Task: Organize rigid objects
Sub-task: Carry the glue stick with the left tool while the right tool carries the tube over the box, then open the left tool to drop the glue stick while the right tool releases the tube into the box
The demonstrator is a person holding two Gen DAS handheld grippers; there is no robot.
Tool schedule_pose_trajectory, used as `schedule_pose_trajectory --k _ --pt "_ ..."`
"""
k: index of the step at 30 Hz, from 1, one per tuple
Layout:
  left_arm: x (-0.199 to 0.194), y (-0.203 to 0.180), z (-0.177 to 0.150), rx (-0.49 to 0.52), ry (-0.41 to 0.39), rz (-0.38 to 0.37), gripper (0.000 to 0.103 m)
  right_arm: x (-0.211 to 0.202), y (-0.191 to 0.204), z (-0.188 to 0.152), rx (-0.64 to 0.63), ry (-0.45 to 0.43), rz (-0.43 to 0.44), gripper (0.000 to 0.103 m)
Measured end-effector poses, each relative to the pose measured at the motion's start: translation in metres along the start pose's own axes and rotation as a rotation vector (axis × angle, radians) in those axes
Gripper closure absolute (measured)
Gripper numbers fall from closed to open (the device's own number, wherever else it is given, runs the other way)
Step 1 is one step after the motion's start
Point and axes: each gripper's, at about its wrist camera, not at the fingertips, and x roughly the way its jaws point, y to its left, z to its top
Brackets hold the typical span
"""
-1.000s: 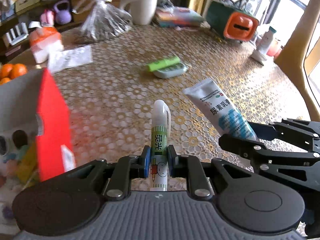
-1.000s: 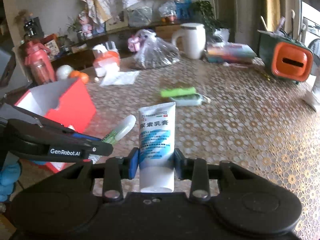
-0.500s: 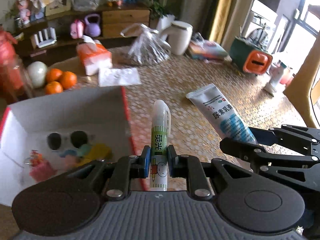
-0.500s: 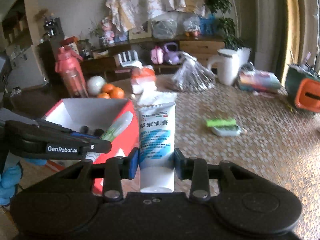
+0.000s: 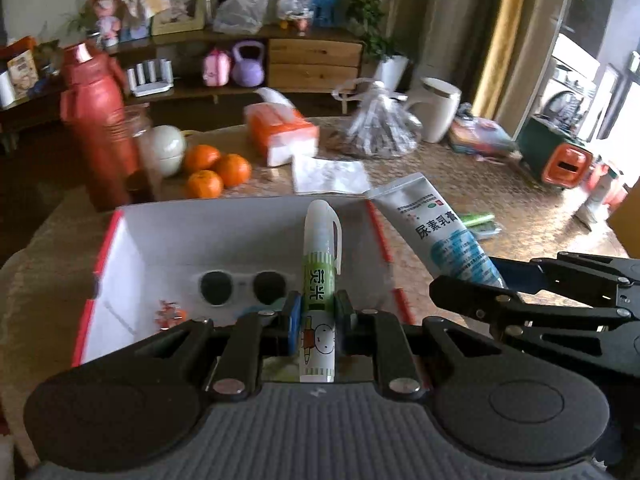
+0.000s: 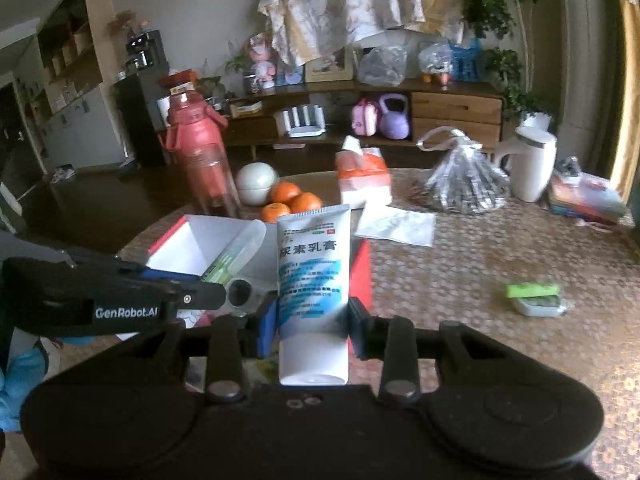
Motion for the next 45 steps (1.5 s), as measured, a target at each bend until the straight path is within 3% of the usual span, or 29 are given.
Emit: schedule_pose_trajectory --k 8,21,29,40,45 --pt "0.009 0.043 -0.004 -0.044 0.018 0.079 0.086 0.038 0.031 0.003 -0.039 0.053 0.021 0.068" --pt "0.053 0.086 -0.016 -0.081 0.109 0.152 0.086 0.100 0.066 -0.012 -0.165 0.178 -0.028 0.068" --pt "0.074 0.088 -0.026 -0.081 0.162 0.132 0.086 0.127 0.062 -0.026 -0.172 0.250 -0.054 0.067" --pt "0.094 0.089 -0.038 -0.081 0.232 0.109 0.086 0.132 0.063 -0.032 -0.186 0.268 -0.040 0.066" --pt "0.097 0.088 -0.041 -0.087 0.252 0.110 0.086 0.125 0.063 -0.031 -0.176 0.260 -0.018 0.058"
